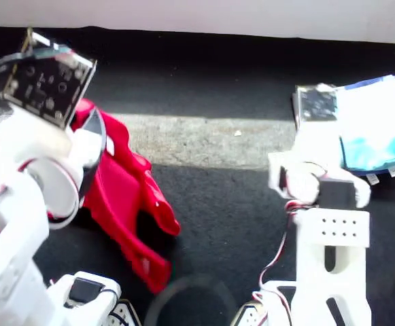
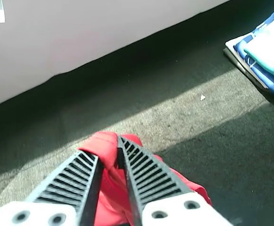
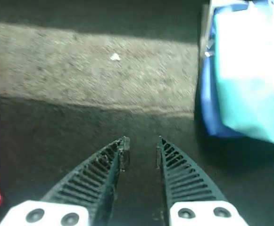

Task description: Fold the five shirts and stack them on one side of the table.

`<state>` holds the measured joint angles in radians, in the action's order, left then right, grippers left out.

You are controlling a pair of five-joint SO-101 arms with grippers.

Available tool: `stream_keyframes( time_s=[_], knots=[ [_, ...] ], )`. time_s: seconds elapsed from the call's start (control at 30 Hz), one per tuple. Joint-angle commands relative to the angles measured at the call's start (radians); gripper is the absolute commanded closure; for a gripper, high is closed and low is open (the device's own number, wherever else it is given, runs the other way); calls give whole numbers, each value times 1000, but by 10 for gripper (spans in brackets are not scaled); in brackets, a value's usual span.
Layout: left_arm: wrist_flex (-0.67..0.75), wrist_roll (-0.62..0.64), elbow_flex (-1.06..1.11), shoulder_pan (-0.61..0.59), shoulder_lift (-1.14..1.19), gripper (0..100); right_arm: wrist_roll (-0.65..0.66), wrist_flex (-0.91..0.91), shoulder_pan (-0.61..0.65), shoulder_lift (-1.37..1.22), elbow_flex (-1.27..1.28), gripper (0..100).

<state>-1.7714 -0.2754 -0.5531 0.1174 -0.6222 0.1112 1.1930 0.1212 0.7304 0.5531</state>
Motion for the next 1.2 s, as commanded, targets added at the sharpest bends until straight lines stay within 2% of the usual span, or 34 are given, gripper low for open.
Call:
stream_keyframes(
  time_s=[0.0, 0.17, 0.37, 0.5, 0.67, 0.8, 0.9, 1.03, 1.17],
  knots=[
    [-3, 3, 120, -15, -110, 992, -48, -67, 133, -81, -91, 886],
    [-3, -5, 269, -153, -222, 992, -135, -30, 252, -387, -297, 754],
    [-3, -78, 433, -433, -222, 992, -138, -18, 357, -668, -509, 747],
    [12, -121, 541, -501, -222, 992, -127, 107, 463, -714, -535, 747],
    [163, -129, 693, -615, -222, 992, -48, 183, 542, -713, -467, 747],
    [307, -130, 828, -708, -222, 992, -44, 182, 576, -719, -418, 748],
    [402, -166, 901, -769, -220, 992, -44, 182, 615, -719, -386, 789],
    [486, -170, 943, -852, -219, 992, -43, 186, 674, -719, -351, 803],
    [540, -172, 920, -941, -159, 992, 14, 189, 746, -717, -297, 803]
  ],
)
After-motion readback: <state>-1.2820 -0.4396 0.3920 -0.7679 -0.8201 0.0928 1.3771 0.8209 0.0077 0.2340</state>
